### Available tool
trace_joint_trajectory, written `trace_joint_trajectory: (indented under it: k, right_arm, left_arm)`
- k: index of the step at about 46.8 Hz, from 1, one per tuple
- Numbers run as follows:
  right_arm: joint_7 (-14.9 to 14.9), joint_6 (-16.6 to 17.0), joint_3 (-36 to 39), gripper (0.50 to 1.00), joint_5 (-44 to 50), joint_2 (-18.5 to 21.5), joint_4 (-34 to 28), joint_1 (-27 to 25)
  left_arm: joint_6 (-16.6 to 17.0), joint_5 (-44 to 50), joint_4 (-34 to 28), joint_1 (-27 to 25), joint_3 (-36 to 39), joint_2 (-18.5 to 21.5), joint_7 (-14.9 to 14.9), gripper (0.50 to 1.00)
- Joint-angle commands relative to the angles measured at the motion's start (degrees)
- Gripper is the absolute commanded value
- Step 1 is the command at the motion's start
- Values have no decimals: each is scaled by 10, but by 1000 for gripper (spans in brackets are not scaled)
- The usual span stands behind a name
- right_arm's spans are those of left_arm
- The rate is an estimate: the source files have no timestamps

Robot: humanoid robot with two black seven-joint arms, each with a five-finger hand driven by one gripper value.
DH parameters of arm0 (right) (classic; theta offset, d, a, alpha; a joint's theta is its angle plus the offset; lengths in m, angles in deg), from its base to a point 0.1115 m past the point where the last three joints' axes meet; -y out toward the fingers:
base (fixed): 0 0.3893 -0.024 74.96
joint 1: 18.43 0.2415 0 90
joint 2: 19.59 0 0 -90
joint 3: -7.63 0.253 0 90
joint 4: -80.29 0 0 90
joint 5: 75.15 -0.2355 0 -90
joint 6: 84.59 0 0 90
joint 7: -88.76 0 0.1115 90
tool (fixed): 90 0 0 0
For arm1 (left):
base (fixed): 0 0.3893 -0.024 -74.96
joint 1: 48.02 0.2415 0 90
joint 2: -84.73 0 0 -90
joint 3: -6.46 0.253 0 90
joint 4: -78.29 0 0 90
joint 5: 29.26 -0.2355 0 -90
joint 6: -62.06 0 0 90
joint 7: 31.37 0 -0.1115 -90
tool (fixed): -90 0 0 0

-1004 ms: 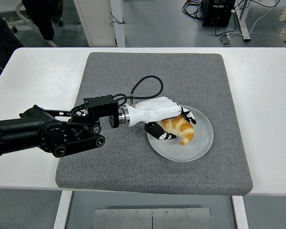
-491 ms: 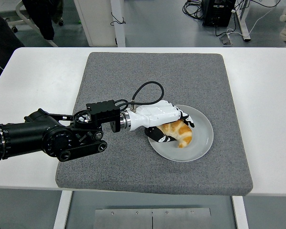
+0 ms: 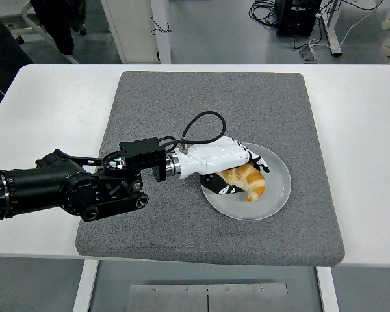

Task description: Place the bread on the plate

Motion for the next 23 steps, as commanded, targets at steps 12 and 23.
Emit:
trace_joint_trajectory:
  k: [12,23]
  right_arm:
    - [0,0,0,1000,0,0,0,0]
    - [0,0,0,1000,0,0,0,0]
  left_arm:
    - [0,7,0,3,0,-7,2,951]
    - [-4,13,-3,3,-3,-7,2,968]
